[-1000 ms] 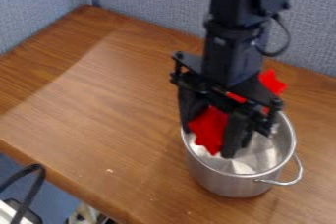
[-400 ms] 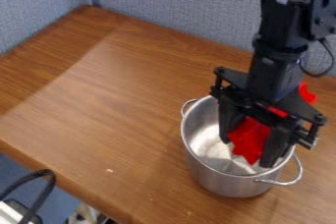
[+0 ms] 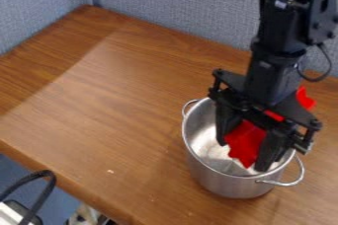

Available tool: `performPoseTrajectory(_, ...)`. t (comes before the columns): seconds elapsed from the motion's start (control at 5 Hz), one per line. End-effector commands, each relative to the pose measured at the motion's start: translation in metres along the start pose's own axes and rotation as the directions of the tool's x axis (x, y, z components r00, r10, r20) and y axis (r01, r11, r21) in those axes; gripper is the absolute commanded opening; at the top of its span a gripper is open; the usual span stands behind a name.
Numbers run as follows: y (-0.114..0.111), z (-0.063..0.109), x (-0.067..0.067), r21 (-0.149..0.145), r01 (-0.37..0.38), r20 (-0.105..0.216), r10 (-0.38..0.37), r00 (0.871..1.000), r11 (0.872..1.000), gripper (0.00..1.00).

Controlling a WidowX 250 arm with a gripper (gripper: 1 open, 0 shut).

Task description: Put the red object in the metal pot

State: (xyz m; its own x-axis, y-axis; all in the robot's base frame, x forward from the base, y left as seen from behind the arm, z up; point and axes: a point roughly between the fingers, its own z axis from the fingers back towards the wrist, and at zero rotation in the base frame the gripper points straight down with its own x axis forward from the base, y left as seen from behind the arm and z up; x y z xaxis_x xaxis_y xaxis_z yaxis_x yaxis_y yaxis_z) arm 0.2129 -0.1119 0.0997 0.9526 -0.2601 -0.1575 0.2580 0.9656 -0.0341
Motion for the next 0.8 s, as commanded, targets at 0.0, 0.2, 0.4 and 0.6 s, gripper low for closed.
performPoseTrajectory(0.0, 0.004, 0.0, -0.001, -0.002, -0.053, 0.054, 0.053, 0.997, 0.999, 0.0)
performPoseTrajectory(0.2, 0.004, -0.014, -0.001, -0.009, -0.1, 0.064, 0.1, 0.993, 0.995, 1.0)
performPoseTrajectory(0.4, 0.009, -0.011, 0.003, -0.012, -0.087, 0.077, 0.087, 0.993, 0.996, 1.0)
performPoseTrajectory(0.6, 0.016, 0.0, 0.005, -0.011, -0.073, 0.088, 0.074, 0.993, 0.997, 1.0)
